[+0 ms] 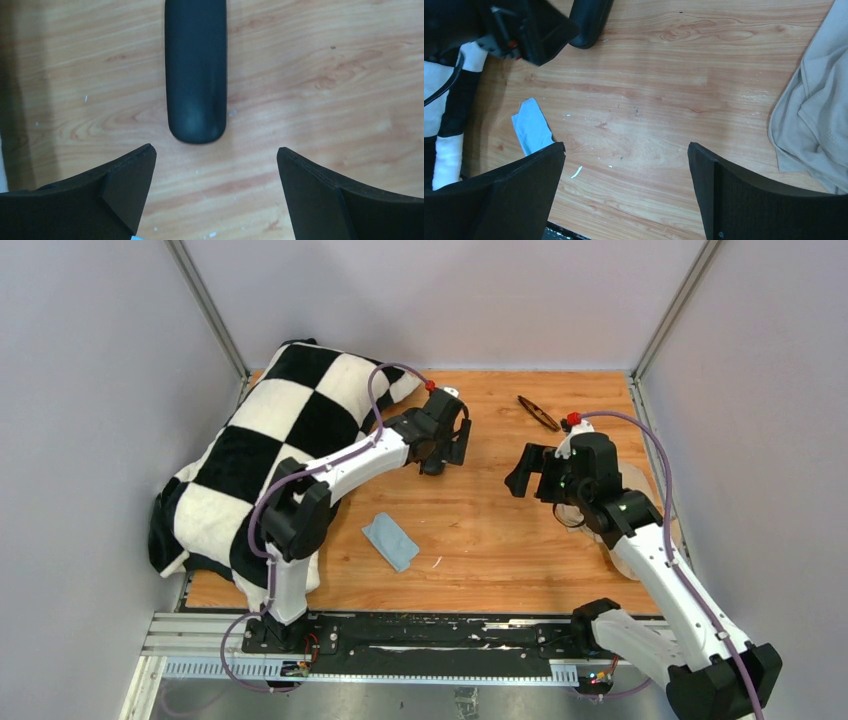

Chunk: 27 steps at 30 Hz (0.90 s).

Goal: Organize the sunglasses
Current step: Move the sunglasses case at the center of the board.

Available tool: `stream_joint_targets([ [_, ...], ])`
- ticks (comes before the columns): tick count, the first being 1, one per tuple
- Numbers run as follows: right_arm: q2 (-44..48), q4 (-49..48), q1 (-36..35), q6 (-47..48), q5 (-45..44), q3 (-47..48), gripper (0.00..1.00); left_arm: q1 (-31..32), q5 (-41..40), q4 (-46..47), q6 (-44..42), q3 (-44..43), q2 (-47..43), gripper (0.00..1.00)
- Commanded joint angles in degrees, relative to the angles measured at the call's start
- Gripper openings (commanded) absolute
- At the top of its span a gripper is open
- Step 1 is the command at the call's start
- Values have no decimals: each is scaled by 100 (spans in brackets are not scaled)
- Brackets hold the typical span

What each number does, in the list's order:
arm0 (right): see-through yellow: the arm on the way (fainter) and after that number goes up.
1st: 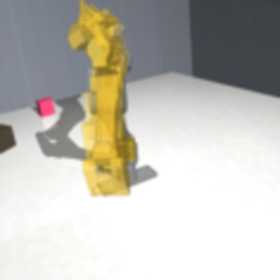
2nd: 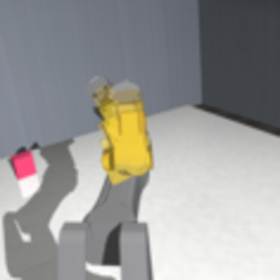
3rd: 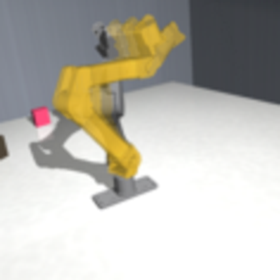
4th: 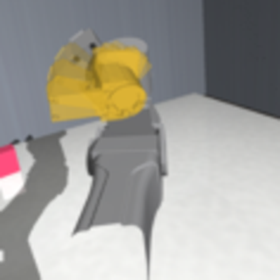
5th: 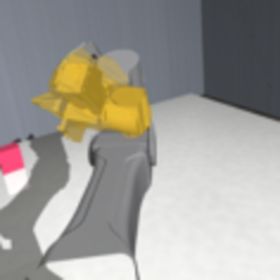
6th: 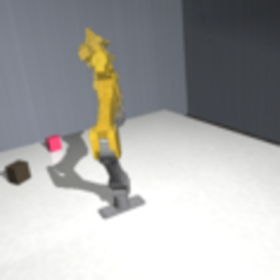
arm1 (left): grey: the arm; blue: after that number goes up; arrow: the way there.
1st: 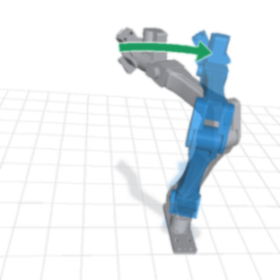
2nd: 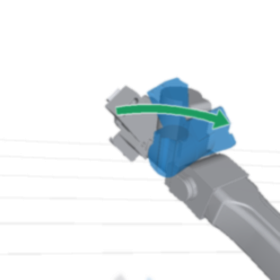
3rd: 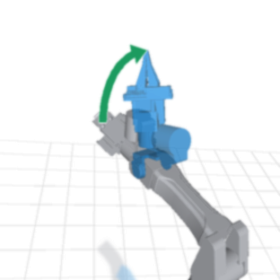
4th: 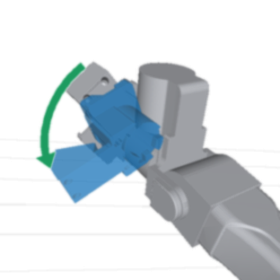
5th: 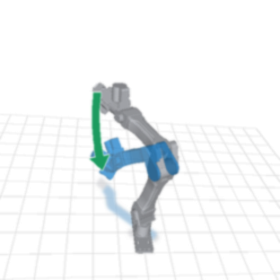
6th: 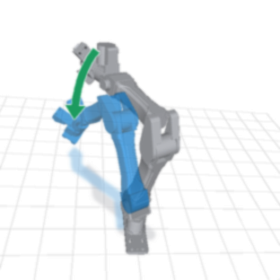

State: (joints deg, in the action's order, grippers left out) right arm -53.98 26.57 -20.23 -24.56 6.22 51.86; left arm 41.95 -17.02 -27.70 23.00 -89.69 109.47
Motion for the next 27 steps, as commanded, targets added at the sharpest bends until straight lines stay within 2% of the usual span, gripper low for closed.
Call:
stream_joint_targets([
  [1, 201, 120, -57, -76, 209, -201, 100, -234, 166, -307, -195, -673, 637, 100],
  [8, 164, 209, -59, 104, 472, -308, 100, -497, 479, -190, -375, -1095, 1399, 100],
  [15, 106, 267, -60, 286, 568, -339, 100, -540, 434, -513, -556, -1814, 2077, 100],
  [27, 430, 587, -60, 319, 383, -325, 100, -590, 568, -417, -455, -2101, 2421, 75],
])
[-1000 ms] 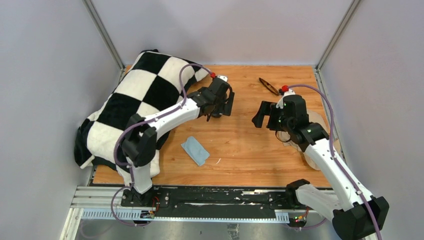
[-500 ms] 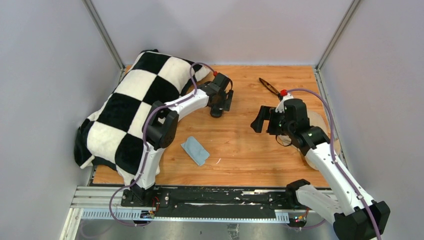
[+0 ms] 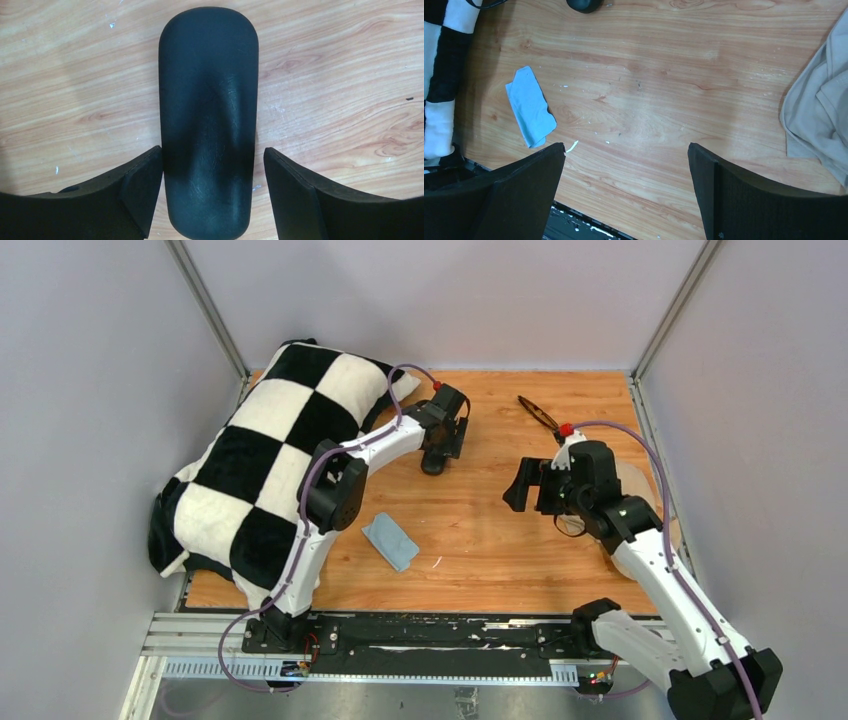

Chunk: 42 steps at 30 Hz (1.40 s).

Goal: Organize the sunglasses
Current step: Move the sunglasses case at the center of the board.

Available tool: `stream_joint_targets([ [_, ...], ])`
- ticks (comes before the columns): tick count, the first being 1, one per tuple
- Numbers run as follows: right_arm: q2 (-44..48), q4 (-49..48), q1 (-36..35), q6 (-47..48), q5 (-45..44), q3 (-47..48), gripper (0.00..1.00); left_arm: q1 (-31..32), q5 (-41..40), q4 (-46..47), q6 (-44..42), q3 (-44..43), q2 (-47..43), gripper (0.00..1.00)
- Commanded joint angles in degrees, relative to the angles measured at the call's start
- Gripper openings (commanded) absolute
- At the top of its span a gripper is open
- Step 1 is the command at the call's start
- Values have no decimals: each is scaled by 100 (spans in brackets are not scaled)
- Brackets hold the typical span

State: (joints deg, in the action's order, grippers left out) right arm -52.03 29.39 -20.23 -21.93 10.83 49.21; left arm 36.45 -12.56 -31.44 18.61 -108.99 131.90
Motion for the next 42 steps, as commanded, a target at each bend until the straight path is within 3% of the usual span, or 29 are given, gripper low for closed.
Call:
stream_joint_targets([
  [1, 285, 323, -58, 37, -107, -92, 100, -40, 167, -17, 11, -148, 174, 74],
  [6, 501, 490, -60, -125, -218, -175, 99, -41, 410, 262, 116, 173, 41, 60],
  [10, 670, 657, -56, -204, -414, -207, 99, -20, 671, 611, 308, 739, -348, 54],
  [23, 539, 1096, -51, -427, -1074, 44, 99, 1263, 60, 924, 1274, 2613, -1870, 56],
  [34, 1221, 889, -60, -610, -1246, -60, 97, 2077, 19, 1096, 2041, 3190, -2170, 64],
  [39, 1189, 971, -59, -759, -1409, -122, 97, 2146, 132, 1102, 2139, 3151, -2134, 76],
  [42, 968, 1303, -68, -776, -1559, -27, 94, 2147, 77, 914, 1925, 3082, -2192, 91],
])
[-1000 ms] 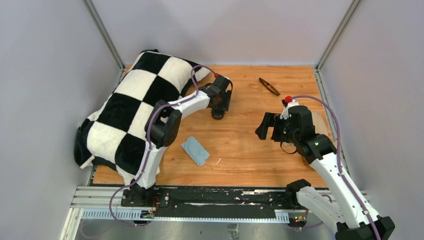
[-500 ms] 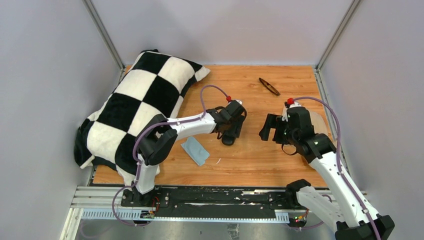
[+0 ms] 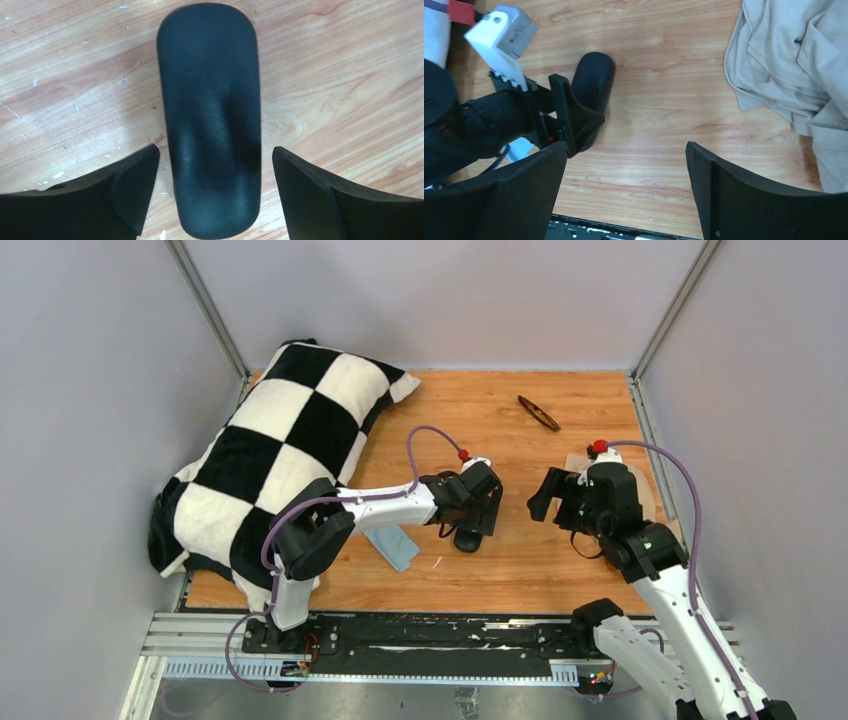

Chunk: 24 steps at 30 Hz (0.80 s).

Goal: Organize the sunglasses
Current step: Move the sunglasses case at the center of the board.

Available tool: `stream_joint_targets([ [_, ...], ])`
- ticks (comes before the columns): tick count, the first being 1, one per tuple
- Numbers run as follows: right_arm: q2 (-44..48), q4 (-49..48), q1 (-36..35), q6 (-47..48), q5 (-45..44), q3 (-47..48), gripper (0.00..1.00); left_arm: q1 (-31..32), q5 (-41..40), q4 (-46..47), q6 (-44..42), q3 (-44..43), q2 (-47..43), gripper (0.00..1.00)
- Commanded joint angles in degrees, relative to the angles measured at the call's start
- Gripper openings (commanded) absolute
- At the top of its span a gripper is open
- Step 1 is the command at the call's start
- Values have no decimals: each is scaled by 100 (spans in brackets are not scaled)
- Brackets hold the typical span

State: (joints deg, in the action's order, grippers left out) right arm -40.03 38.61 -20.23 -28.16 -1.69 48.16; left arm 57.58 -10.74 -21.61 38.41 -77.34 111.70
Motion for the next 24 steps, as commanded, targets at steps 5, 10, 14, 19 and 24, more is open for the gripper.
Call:
stream_joint_targets([
  [5, -503, 919, -78, -12, -897, 241, 94, -8, 40, -273, -257, -16, -646, 100],
  [10, -778, 899, -203, -116, -971, 79, 92, -153, 325, -78, 236, 858, -1746, 100],
  [14, -1298, 693, -915, -563, -1070, 40, 91, -234, 12, 16, 364, 1596, -2587, 100],
  [19, -2316, 90, -2081, -671, -1141, 169, 92, -569, -611, -840, 105, 1749, -2865, 100],
  [24, -3600, -513, -2415, 223, 279, 667, 94, -1125, -233, -545, 235, 2553, -3666, 100],
])
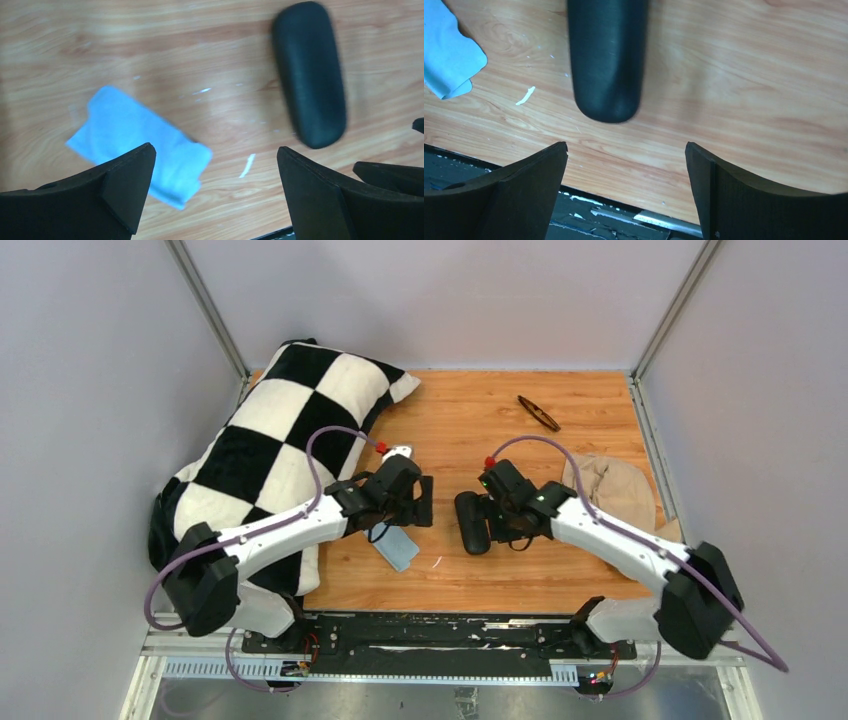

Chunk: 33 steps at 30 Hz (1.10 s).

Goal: Organize the sunglasses
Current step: Move the sunglasses case at the center of the board, then open the sunglasses case at the center of the board.

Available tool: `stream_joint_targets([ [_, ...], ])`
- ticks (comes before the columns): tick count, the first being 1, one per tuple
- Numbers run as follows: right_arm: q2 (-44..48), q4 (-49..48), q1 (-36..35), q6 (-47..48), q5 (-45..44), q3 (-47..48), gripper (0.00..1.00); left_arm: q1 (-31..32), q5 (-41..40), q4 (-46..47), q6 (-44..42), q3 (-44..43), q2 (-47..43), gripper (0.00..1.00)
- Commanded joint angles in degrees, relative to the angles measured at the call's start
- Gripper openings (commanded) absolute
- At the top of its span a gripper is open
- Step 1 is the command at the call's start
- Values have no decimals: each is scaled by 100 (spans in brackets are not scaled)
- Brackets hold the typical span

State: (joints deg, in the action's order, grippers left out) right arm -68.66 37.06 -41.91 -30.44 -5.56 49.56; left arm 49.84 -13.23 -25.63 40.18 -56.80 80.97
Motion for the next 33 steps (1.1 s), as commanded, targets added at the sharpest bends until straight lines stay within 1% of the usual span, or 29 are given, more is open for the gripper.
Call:
stream_joint_targets([
  [1, -882, -343, -315, 516, 408, 646, 95, -441, 36, -144, 81, 616, -773, 100],
  [4, -1188, -538, -333, 669, 297, 762, 98, -572, 80, -155, 51, 862, -1245, 100],
  [7, -1623, -609, -335, 859, 461, 1028, 99, -626, 81, -321, -21, 913, -1390, 100],
  [10, -2018, -482, -335, 860, 116, 1265, 100, -660, 54, -319, 80, 1017, -1499, 100],
  [14, -2238, -481, -320, 758, -311, 1277, 100, -682, 146, -140, 234, 1212, -1711, 100],
  [19, -2424, -565, -309, 710, -317, 1161, 100, -690, -19, -50, 310, 1306, -1812, 100],
  [21, -2452, -632, -314, 714, -339, 1102, 96, -695, -30, -31, 292, 1288, -1781, 100],
  [28, -2597, -798, -294, 715, -220, 1041, 77, -695, -121, 118, 329, 1294, -1757, 100],
  [30, -2622, -849, -292, 722, -188, 1009, 76, -695, -212, 132, 347, 1285, -1768, 100],
  [33, -2681, -903, -273, 705, -173, 966, 76, -695, -283, 156, 362, 1285, -1785, 100],
])
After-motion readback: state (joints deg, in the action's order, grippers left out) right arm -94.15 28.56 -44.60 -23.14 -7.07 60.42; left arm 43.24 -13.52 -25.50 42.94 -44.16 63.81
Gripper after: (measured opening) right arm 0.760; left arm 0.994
